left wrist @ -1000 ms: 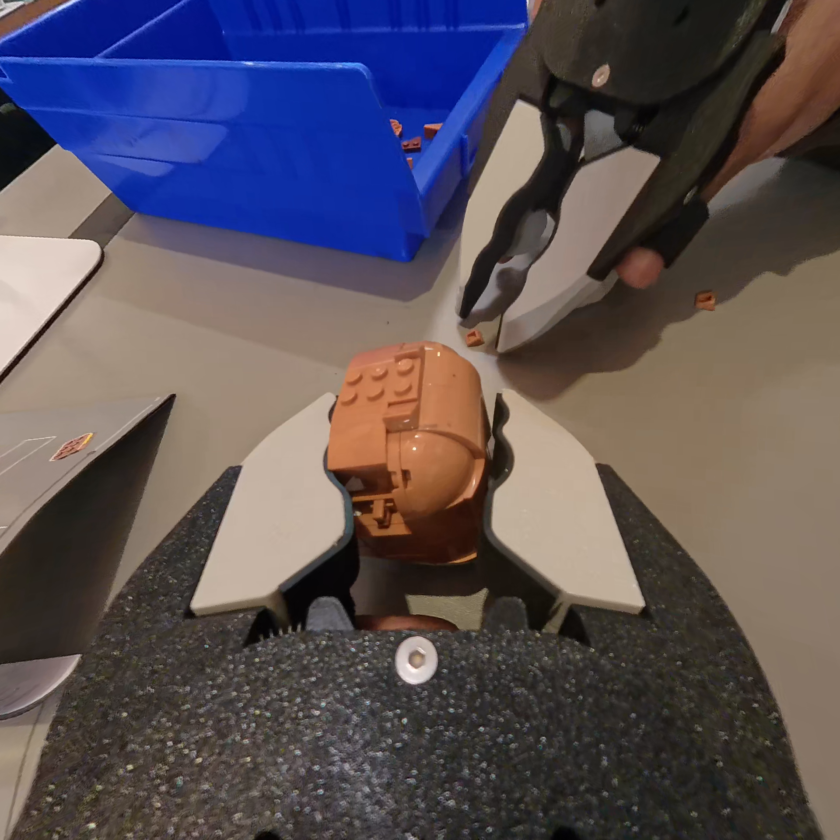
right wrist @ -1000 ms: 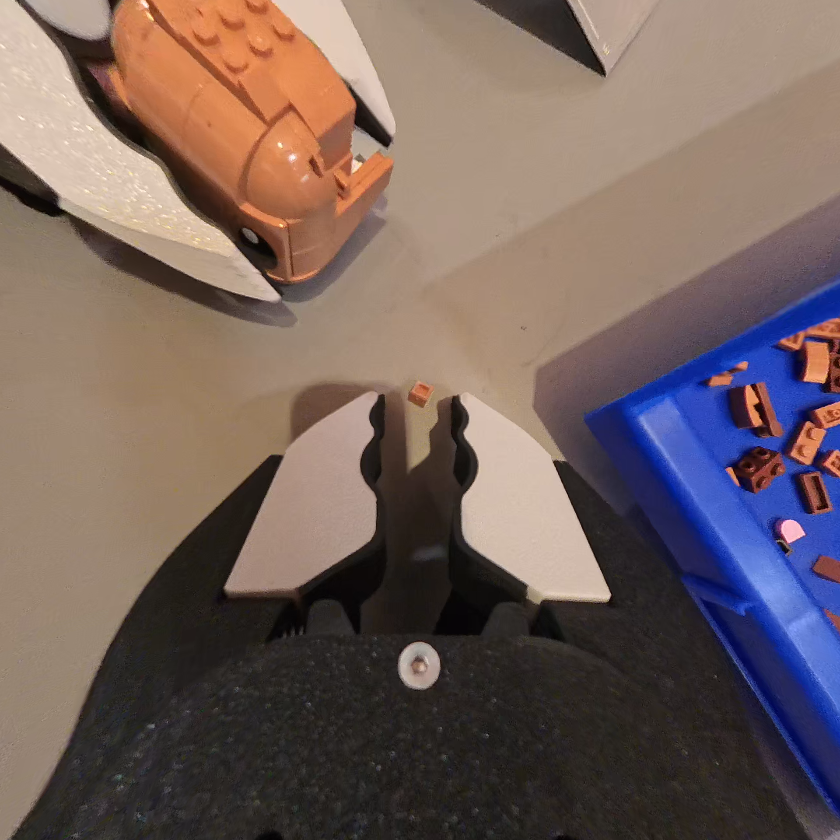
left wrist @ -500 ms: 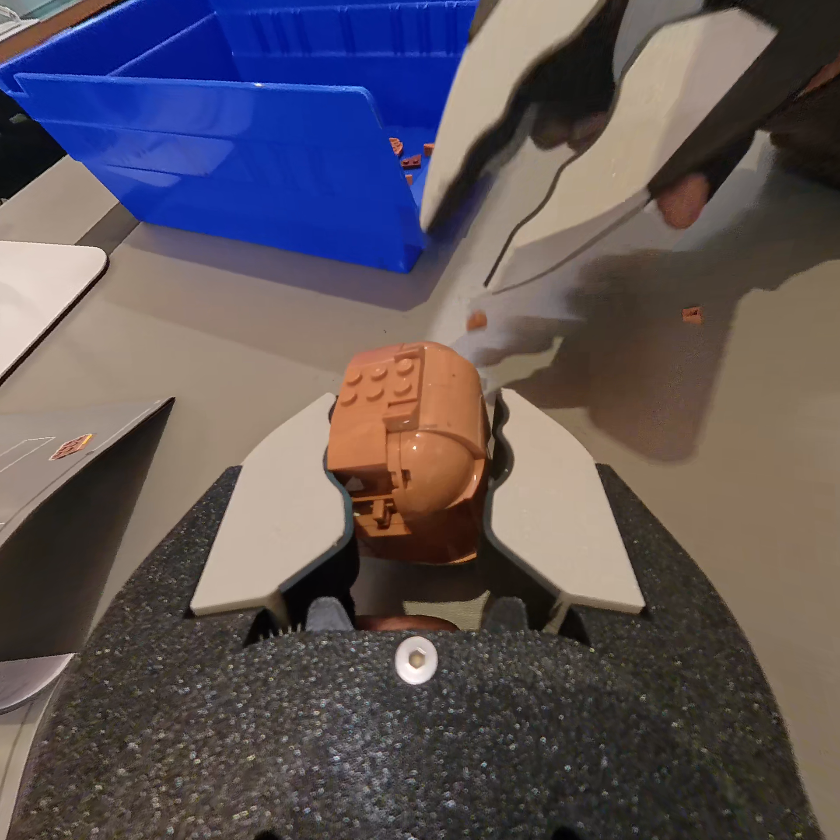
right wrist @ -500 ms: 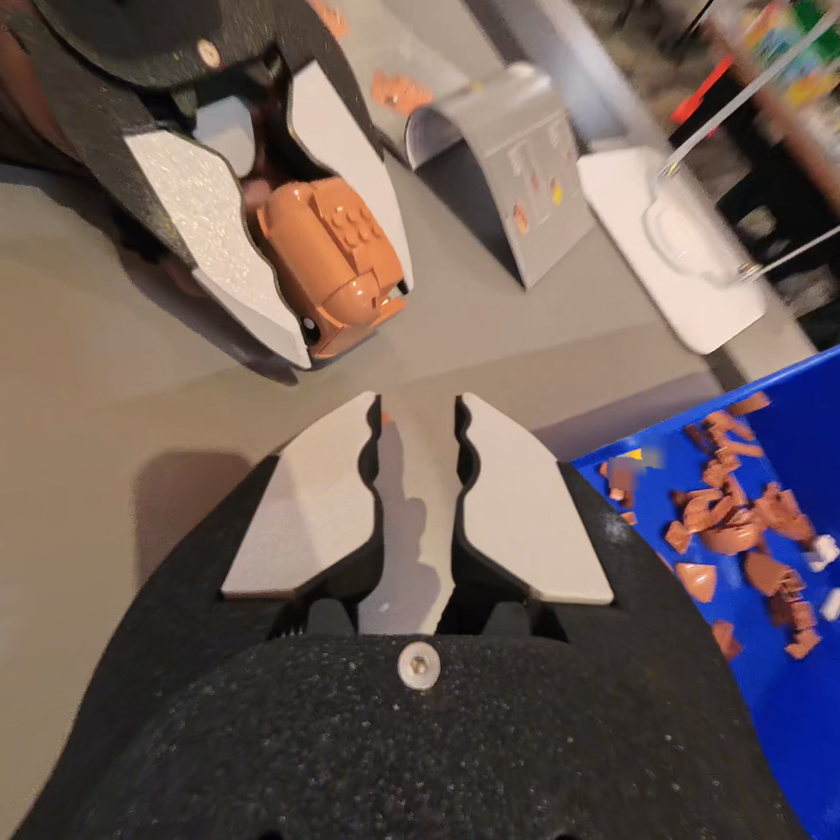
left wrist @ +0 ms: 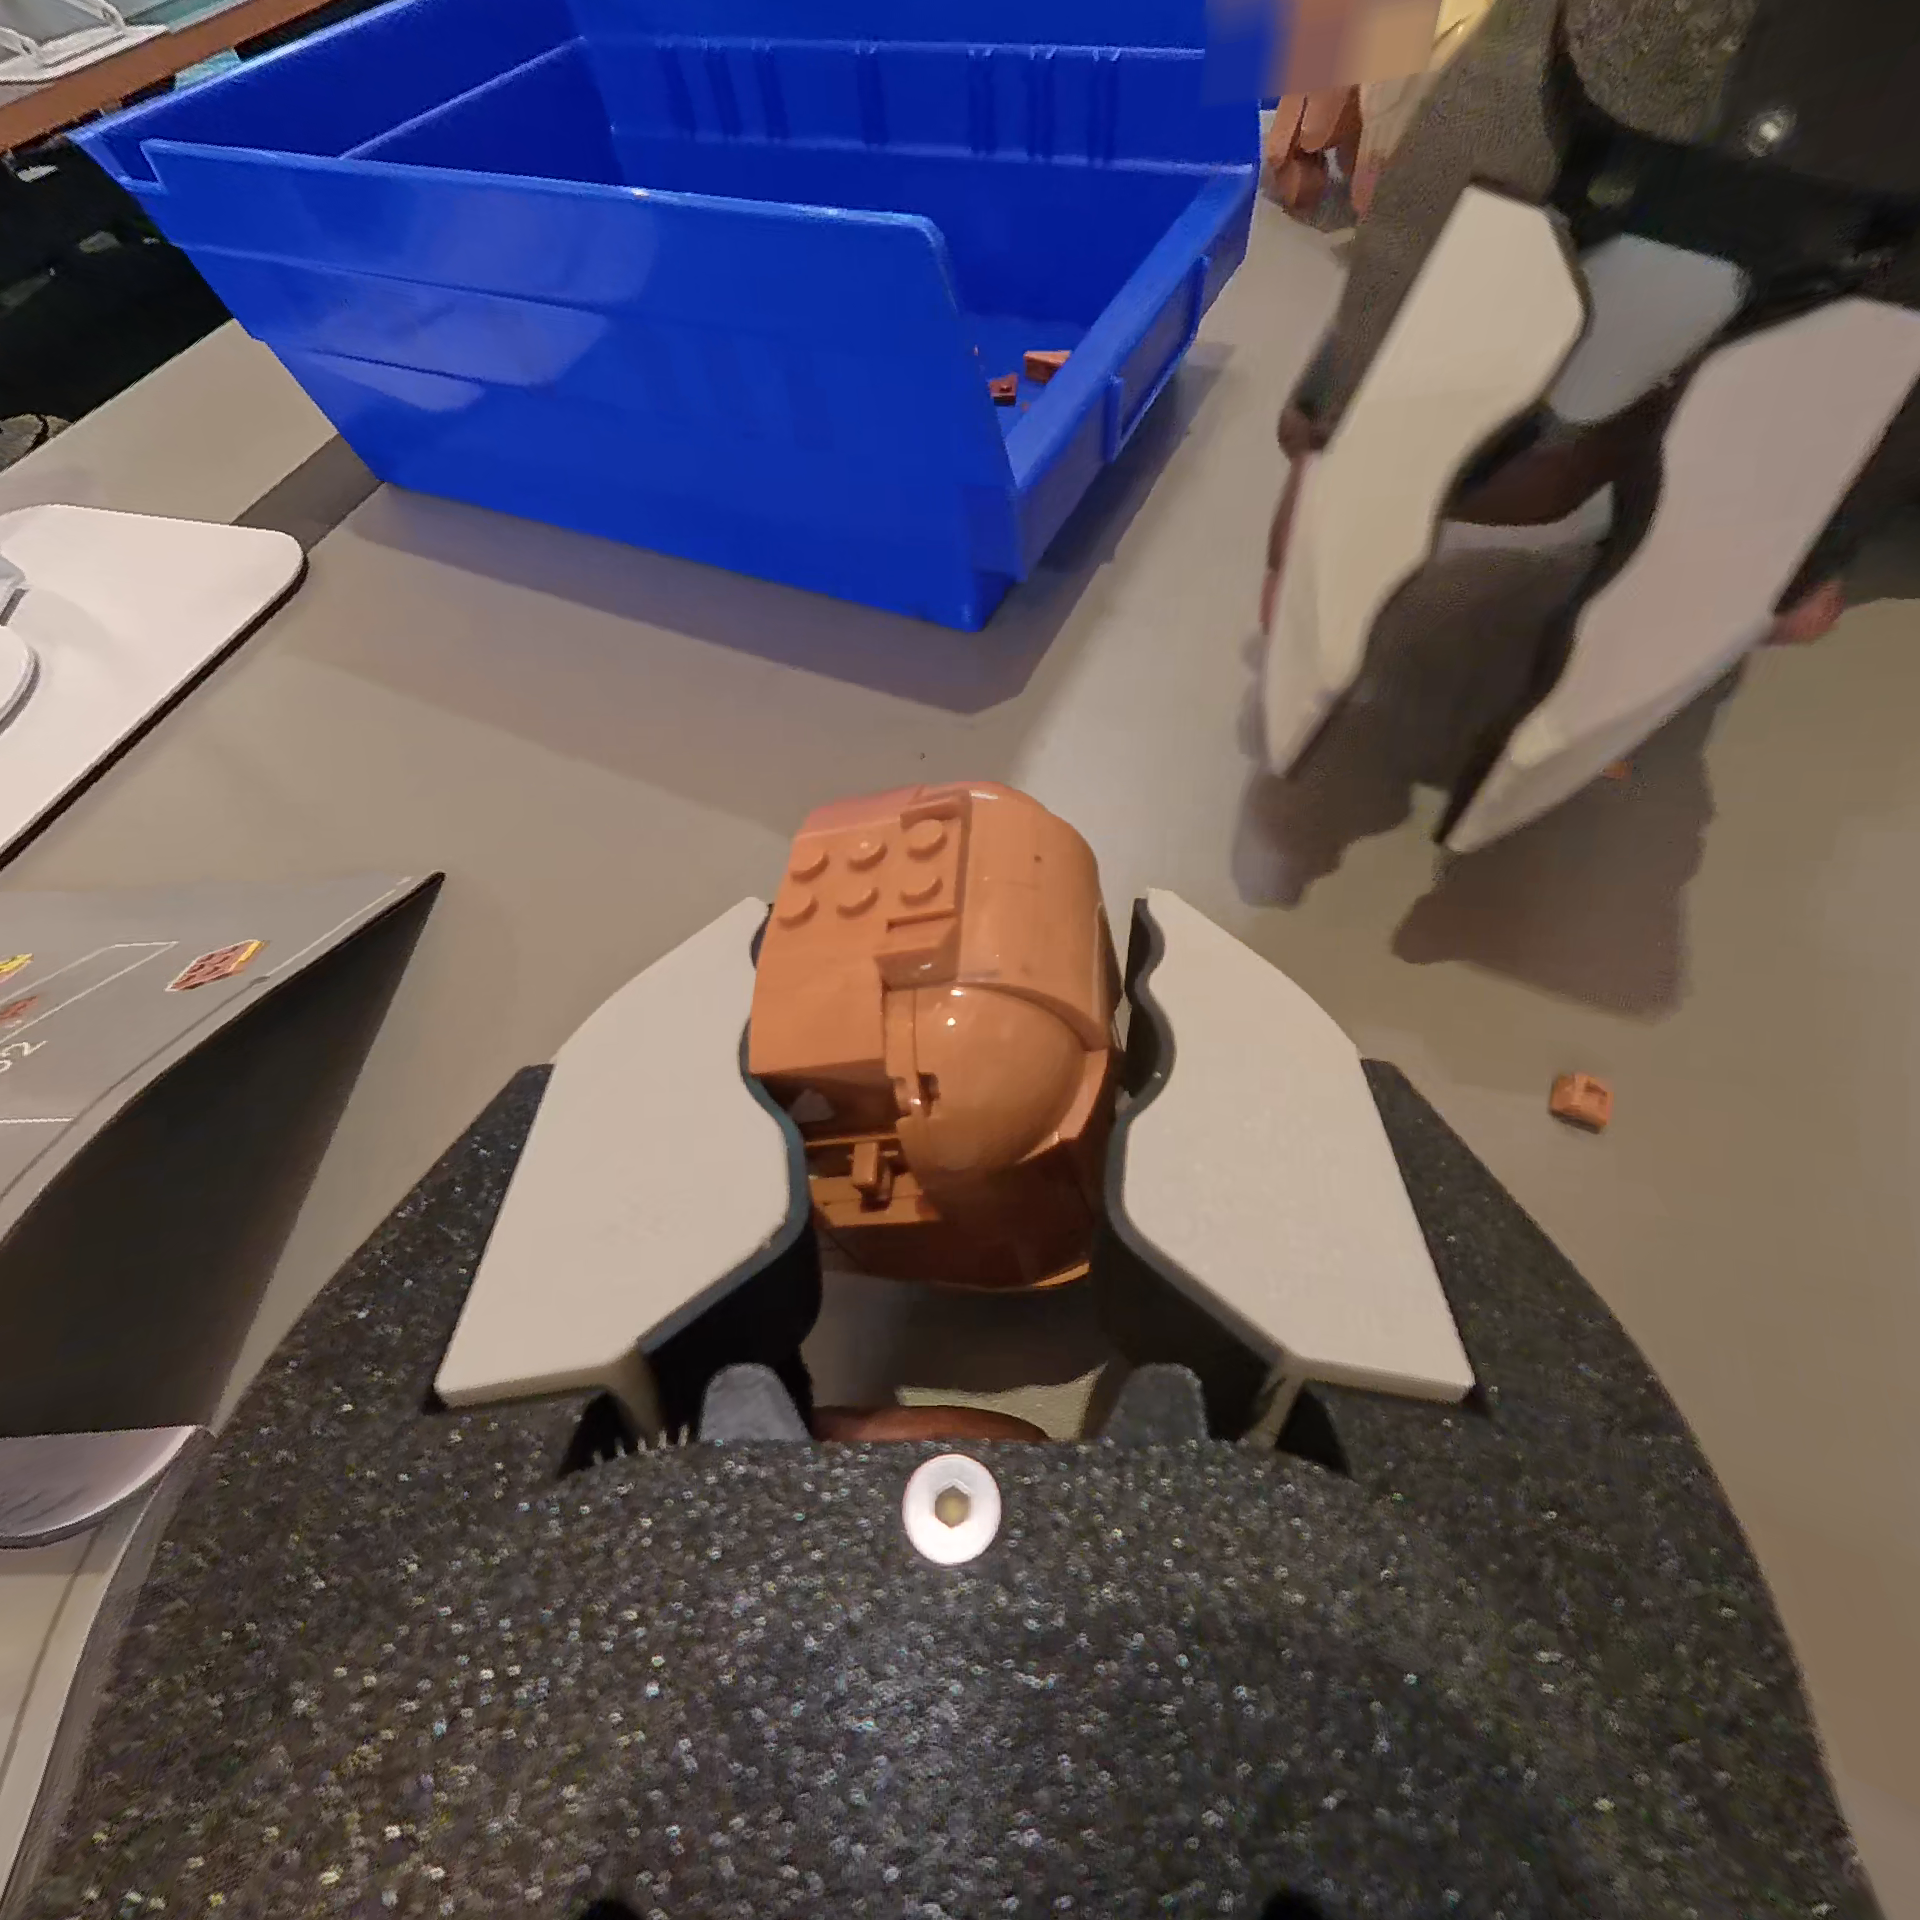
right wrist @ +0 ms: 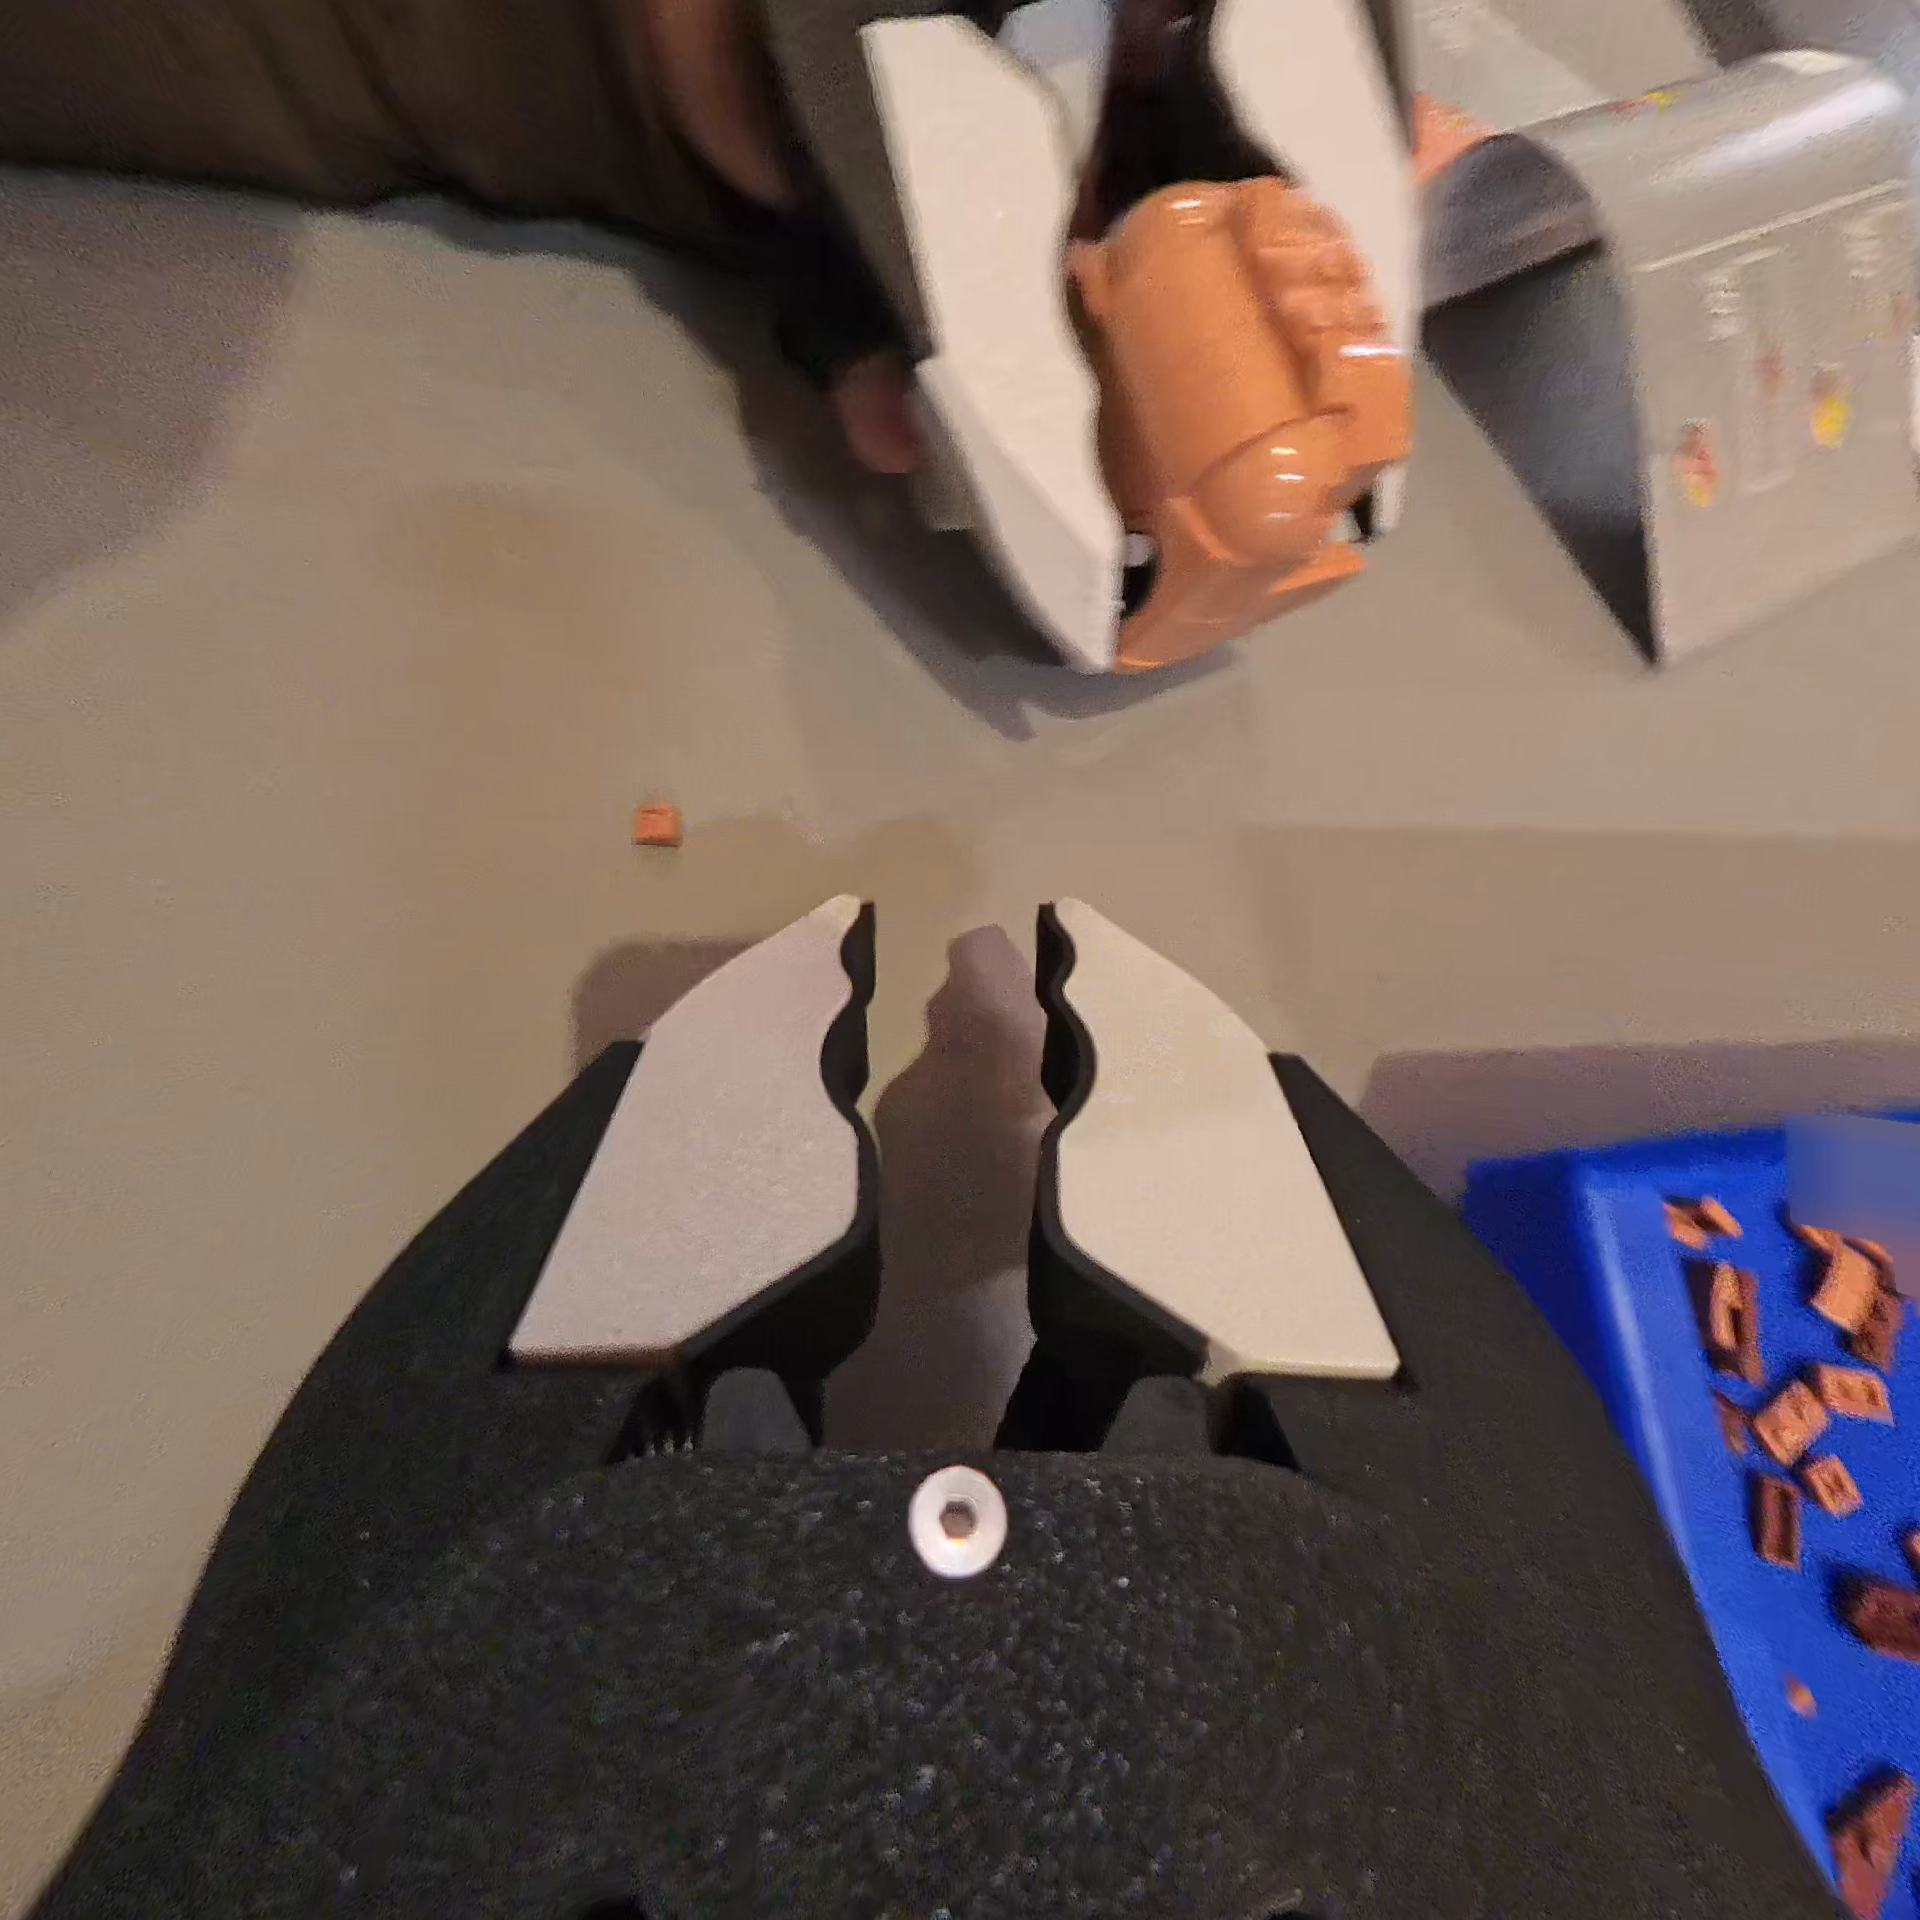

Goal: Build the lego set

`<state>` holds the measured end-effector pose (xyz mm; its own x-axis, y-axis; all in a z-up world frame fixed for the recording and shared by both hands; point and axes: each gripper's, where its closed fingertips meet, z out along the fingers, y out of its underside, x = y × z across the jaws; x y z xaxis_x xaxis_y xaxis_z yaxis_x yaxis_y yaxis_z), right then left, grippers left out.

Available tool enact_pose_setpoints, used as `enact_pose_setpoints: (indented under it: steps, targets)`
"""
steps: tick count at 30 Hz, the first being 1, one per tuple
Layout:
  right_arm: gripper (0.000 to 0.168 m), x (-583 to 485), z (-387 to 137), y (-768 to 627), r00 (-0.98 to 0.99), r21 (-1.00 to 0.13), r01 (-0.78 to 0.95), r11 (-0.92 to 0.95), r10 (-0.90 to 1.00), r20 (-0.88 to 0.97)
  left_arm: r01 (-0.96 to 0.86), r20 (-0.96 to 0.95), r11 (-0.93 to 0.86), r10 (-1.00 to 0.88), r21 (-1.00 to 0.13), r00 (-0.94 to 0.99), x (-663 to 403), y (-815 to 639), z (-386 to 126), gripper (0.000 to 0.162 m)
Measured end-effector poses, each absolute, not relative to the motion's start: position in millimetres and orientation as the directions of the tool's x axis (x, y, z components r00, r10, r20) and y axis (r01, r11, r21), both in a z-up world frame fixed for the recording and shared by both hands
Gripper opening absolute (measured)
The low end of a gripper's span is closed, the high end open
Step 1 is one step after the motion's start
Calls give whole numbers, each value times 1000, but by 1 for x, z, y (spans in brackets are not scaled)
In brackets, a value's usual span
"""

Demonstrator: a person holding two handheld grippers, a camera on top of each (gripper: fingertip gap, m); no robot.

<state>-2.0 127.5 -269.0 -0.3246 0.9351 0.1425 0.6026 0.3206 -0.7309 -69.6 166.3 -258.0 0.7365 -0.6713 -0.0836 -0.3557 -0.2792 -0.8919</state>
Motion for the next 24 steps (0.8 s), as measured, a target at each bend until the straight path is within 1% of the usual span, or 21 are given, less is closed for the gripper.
enact_pose_setpoints:
  steps: [4,7,10,14,16,20,24]
  targets:
    - [25,0,-278,96,-455,-713,578,397,882,123,-359,-88,-278,-671,-891,736,-69,166,-258,62]
    - [24,-1,-283,77,-501,-707,572,416,860,100,-363,-90,-278,-672,-889,735,-69,166,-259,62]
    - [23,-4,-291,70,-497,-687,607,400,865,65,-367,-93,-278,-672,-888,735,-69,166,-259,62]
    - [26,-7,-296,68,-506,-676,607,418,859,78,-373,-98,-279,-672,-885,734,-69,166,-260,62]
    - [22,-9,-298,66,-500,-674,618,405,864,60,-373,-98,-278,-671,-885,735,-69,166,-260,62]
    - [8,-9,-299,66,-485,-666,639,386,874,41,-370,-97,-279,-669,-886,737,-69,166,-259,62]
    - [8,-9,-298,67,-485,-656,642,397,873,53,-370,-99,-279,-667,-886,739,-69,167,-259,62]
